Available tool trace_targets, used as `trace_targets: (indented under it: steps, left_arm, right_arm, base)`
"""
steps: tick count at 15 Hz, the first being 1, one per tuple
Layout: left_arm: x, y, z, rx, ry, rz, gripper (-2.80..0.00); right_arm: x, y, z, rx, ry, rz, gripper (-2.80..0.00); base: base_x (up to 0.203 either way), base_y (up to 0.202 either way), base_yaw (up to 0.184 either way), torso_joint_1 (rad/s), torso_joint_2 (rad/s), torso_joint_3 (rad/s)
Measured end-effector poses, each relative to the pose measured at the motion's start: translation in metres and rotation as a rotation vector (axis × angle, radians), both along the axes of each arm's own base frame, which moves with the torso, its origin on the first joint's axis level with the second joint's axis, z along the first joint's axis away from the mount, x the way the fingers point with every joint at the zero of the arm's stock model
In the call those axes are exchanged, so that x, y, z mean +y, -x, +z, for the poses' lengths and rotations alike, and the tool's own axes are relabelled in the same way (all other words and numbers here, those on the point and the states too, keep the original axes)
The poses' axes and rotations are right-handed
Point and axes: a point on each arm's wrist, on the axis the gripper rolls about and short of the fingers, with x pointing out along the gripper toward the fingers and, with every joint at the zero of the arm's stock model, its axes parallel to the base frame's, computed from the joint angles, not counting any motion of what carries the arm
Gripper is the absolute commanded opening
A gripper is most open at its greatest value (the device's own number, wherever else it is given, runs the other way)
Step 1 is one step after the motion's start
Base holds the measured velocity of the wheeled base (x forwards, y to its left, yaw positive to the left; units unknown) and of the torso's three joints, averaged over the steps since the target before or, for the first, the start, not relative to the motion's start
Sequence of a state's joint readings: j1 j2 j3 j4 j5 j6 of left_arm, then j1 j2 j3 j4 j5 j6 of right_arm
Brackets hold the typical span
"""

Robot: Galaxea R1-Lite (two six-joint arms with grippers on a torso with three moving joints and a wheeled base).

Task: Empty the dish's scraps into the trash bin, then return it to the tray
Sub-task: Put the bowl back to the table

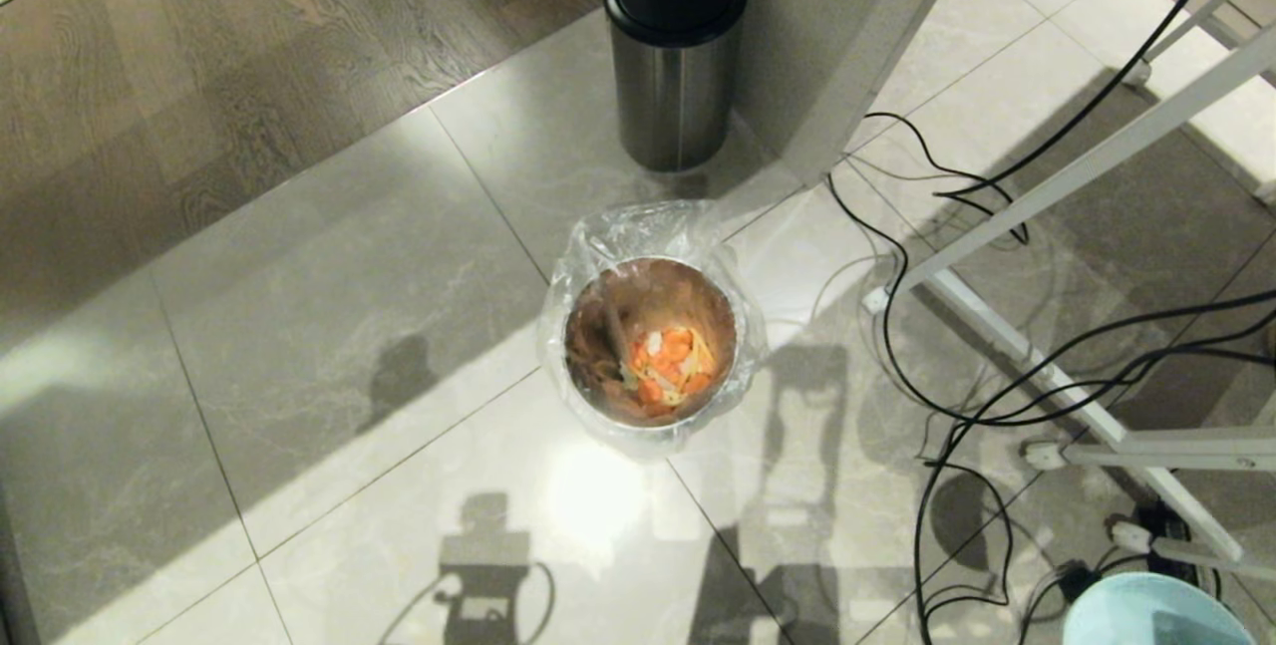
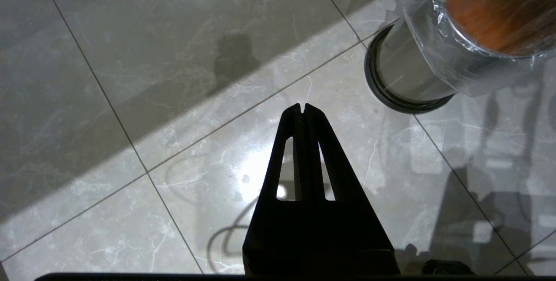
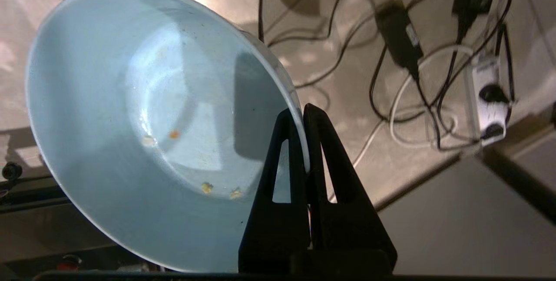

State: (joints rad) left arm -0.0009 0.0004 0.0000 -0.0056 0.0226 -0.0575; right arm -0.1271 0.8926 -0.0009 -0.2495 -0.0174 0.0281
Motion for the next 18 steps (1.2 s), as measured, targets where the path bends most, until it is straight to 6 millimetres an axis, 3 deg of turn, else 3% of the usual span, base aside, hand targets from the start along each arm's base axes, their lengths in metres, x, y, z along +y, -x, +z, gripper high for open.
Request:
trace_targets:
  steps: [8, 18]
  left_arm:
    - [0.0, 0.0, 0.0, 0.0, 0.0, 0.0, -2.8]
    - [0.0, 0.0, 0.0, 0.0, 0.0, 0.0, -2.8]
  right_arm:
    - [0.008, 0.054, 0.001, -0.331, 0.056, 0.082, -2.8]
    - [0.008, 0.062, 0.001, -0.42, 0.059, 0.086, -2.8]
  base:
    - [0.0, 0.0, 0.0, 0.0, 0.0, 0.0]
    - [0.0, 0.0, 0.0, 0.0, 0.0, 0.0]
